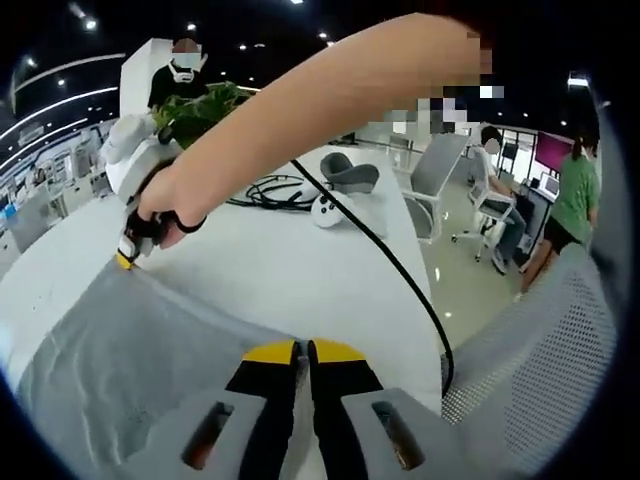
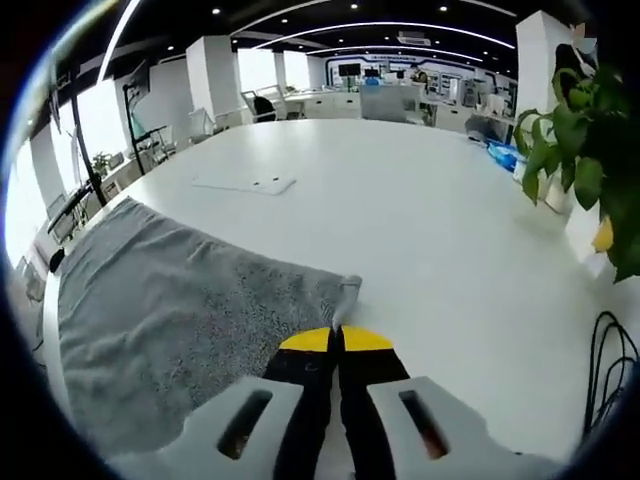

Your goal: Fold the towel on the table until its edges align and the towel forms a compact rectangular stack.

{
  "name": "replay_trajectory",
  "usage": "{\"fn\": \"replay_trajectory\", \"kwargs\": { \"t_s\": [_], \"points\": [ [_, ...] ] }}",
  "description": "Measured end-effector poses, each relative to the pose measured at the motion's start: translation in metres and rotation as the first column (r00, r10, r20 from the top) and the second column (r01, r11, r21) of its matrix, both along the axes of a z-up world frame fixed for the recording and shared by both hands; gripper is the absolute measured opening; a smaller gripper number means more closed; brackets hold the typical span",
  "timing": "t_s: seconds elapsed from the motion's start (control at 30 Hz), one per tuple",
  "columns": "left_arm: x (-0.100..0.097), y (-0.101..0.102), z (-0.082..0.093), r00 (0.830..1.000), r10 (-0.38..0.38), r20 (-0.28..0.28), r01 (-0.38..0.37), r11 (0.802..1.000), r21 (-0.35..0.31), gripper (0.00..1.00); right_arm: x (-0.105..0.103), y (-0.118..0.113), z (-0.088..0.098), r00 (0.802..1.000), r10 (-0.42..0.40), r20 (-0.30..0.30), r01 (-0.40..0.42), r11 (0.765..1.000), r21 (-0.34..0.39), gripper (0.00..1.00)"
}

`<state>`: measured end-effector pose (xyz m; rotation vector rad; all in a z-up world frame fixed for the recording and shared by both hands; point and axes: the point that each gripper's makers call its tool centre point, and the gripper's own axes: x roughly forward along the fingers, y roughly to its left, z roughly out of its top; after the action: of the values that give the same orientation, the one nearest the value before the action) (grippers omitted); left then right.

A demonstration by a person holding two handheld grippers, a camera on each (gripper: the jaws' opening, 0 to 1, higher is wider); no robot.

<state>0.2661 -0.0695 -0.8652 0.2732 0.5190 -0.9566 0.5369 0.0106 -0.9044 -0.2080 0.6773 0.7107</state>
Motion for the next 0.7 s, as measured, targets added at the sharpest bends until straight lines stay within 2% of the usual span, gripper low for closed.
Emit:
{"fn": "replay_trajectory", "kwargs": {
  "t_s": [0.2,0.4,0.57,0.7],
  "points": [
    [0.003,-0.011,0.012,0.999,-0.025,0.020,0.026,0.999,-0.037,0.05,0.001,-0.013,0.014,1.000,-0.022,0.021,0.023,1.000,-0.006,0.00],
    [0.005,-0.022,0.030,0.995,-0.080,0.065,0.084,0.995,-0.058,0.05,-0.001,-0.024,0.026,0.998,-0.063,0.018,0.063,0.998,0.006,0.00],
    [0.002,-0.018,0.042,0.995,-0.074,0.070,0.080,0.992,-0.096,0.05,-0.004,-0.021,0.040,0.996,-0.092,0.005,0.092,0.994,0.051,0.00],
    [0.001,-0.006,0.054,0.997,-0.036,0.064,0.044,0.989,-0.140,0.05,-0.007,-0.011,0.055,0.996,-0.089,0.017,0.088,0.993,0.075,0.00]
  ]
}}
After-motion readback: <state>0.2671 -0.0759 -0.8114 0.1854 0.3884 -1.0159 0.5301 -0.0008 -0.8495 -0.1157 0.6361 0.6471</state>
